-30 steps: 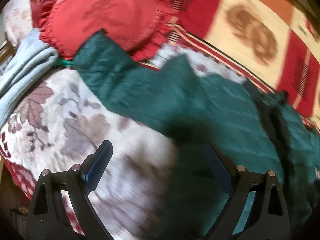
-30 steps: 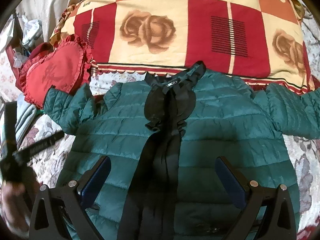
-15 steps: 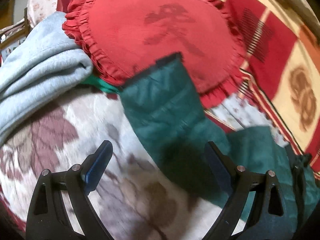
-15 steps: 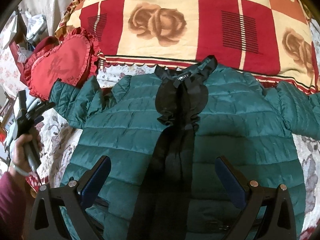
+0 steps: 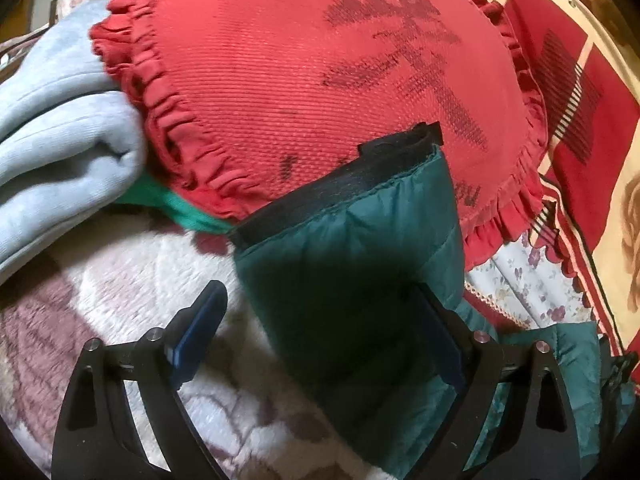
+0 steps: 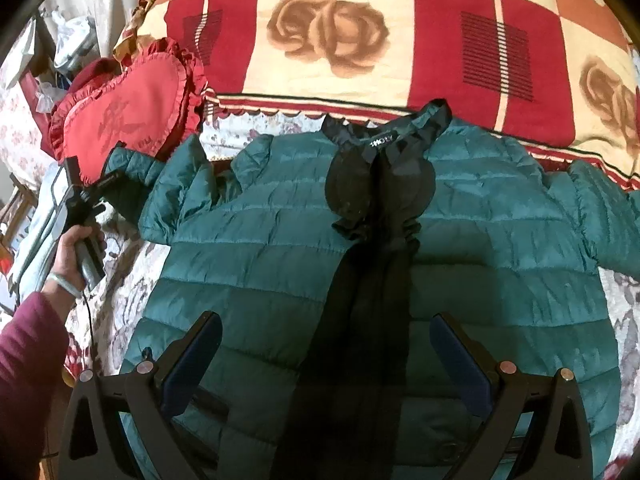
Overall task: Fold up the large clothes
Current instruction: 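Grasp the jacket sleeve cuff near the heart pillow with the left gripper, then lift the held sleeve and fold it across the jacket front with the left gripper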
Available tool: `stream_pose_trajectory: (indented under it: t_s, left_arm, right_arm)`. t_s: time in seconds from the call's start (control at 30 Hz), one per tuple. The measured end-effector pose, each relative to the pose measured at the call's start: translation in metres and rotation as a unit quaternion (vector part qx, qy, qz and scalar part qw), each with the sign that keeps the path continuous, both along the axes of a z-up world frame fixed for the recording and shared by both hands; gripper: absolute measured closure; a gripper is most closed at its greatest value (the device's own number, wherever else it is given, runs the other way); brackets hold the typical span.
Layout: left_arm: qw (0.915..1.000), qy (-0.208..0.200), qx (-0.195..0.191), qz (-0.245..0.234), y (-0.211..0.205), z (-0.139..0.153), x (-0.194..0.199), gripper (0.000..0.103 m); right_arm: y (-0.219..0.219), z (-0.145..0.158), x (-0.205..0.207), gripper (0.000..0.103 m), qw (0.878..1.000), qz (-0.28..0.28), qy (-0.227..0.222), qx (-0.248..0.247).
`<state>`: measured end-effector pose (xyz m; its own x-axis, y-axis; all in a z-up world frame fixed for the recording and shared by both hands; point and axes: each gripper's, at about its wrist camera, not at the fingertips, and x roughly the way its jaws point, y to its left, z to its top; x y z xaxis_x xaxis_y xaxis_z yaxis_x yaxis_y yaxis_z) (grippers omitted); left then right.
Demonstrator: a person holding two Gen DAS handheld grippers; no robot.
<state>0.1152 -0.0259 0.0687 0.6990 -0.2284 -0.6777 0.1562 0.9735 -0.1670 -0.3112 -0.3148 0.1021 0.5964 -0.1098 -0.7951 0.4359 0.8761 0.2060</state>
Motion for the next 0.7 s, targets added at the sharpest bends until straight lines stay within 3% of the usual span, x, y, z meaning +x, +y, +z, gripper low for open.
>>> stream_pose_trajectory:
  t_s: [0.07,0.1,0.2,0.5,0.7]
  left_arm:
    - [0.9999,0.009,-0.003,-0.010,-0.002,-0.002,0.004,0.063]
    - [0.9997,0.018,-0.004,-0.013,-0.003,-0.002,0.006,0.077]
    - [0.9994,0.024,-0.015,-0.019,0.002,0.004,0.001,0.093]
    - [0.9994,-0.023,-0.012,-0.023,0.035,0.061,-0.037,0.096]
    - [0.9979,-0.049,-0.020,-0.038,0.039,0.118,-0.068,0.096]
  right_arm:
    - [0.000,-0.002,0.001,0.000,1.000,-0.001,0.003,0.003]
    - [0.000,-0.003,0.002,0.000,1.000,-0.001,0.004,0.004]
    - [0.002,-0.004,0.002,0.000,1.000,0.004,0.005,0.007]
    - [0.012,-0.003,-0.004,0.000,1.000,0.013,-0.009,0.022]
    - [0.016,0.008,-0.015,0.000,1.000,0.013,-0.023,0.015]
